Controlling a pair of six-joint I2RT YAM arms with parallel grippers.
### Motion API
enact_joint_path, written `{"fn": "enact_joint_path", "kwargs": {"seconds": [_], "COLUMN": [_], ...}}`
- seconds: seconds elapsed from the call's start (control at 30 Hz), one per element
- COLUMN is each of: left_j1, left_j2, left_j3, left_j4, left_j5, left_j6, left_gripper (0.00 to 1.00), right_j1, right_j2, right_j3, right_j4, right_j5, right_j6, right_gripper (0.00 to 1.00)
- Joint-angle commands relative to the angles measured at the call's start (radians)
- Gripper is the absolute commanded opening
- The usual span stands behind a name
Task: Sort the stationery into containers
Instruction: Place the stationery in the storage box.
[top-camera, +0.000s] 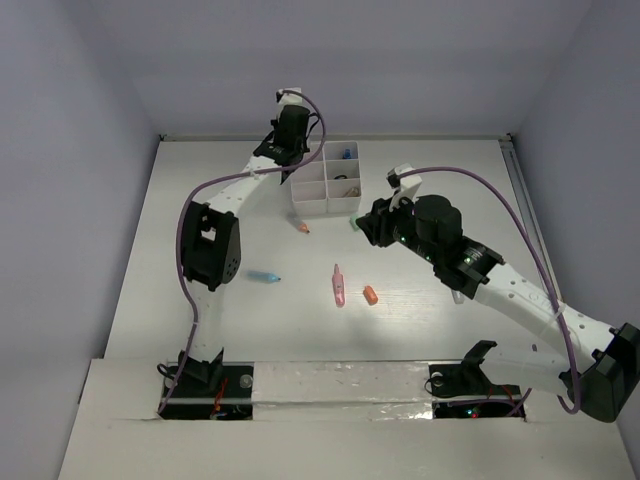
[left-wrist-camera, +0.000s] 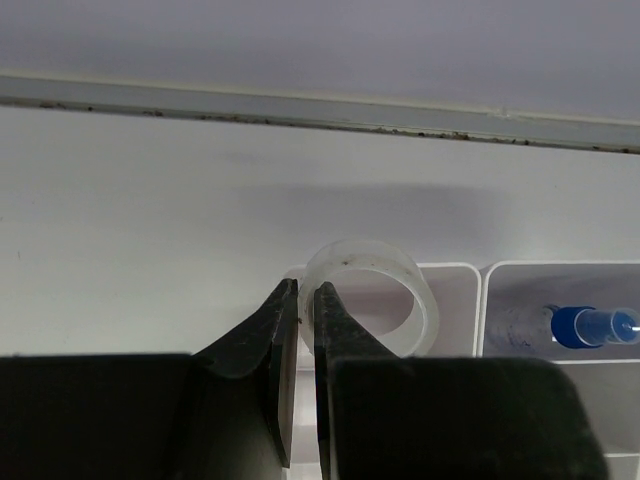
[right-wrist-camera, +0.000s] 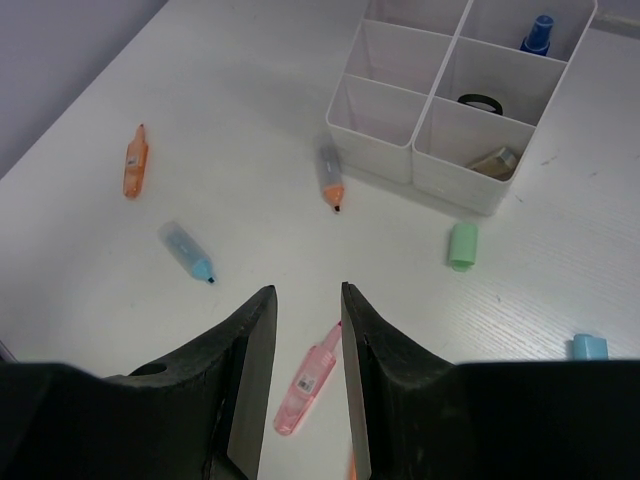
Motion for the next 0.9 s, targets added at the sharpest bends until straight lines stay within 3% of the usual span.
{"fn": "enact_joint_path", "kwargs": {"seconds": [0.0, 0.5, 0.73, 0.87], "left_j1": [-0.011, -0.02, -0.029, -0.029], "left_j2": [-0.009, 0.008, 0.005, -0.002], "left_j3": [-0.022, -0.088, -0.13, -0.145], "left_j4": [0.079, 0.168, 0.192, 0.2], "left_j5": [-0.027, -0.027, -0.047, -0.059], "left_j6": [0.037, 0.062, 0.079, 0.08], "left_gripper": [0.0, 0.0, 0.28, 0.36], "right_j1": [-0.005, -0.005, -0.005, -0.005], "right_j2": [0.004, 0.001, 0.001, -0.002], "right_j3": [-0.011, -0.012, -0.014, -0.012], "right_j4": [0.074, 0.073, 0.071, 0.073], "right_j5": [0.009, 0.004, 0.007, 0.007], "right_j6": [-0.003, -0.003, -0.005, -0.005], "right_gripper": [0.38, 0.38, 0.38, 0.38]}}
